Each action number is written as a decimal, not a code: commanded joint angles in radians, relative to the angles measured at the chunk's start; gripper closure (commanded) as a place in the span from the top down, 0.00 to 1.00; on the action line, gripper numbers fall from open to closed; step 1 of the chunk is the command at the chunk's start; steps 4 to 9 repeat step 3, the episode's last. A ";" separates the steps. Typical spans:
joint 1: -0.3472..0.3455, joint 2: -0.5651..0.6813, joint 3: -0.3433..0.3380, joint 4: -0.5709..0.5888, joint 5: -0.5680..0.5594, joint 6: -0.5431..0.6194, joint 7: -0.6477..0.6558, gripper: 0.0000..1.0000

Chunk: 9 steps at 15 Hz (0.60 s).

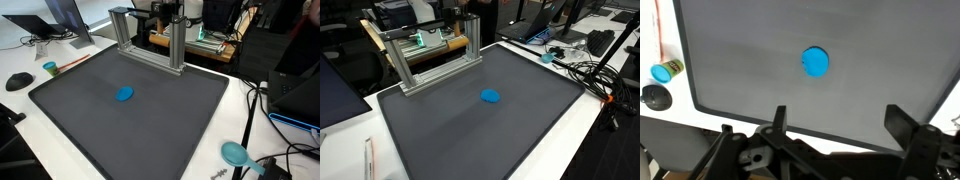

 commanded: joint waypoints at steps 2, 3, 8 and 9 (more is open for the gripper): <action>-0.001 0.005 0.001 0.005 0.001 -0.002 -0.001 1.00; -0.001 0.006 0.001 0.006 0.001 -0.002 -0.001 1.00; -0.001 0.006 0.001 0.006 0.001 -0.002 -0.001 1.00; -0.001 0.006 0.001 0.006 0.001 -0.002 -0.001 1.00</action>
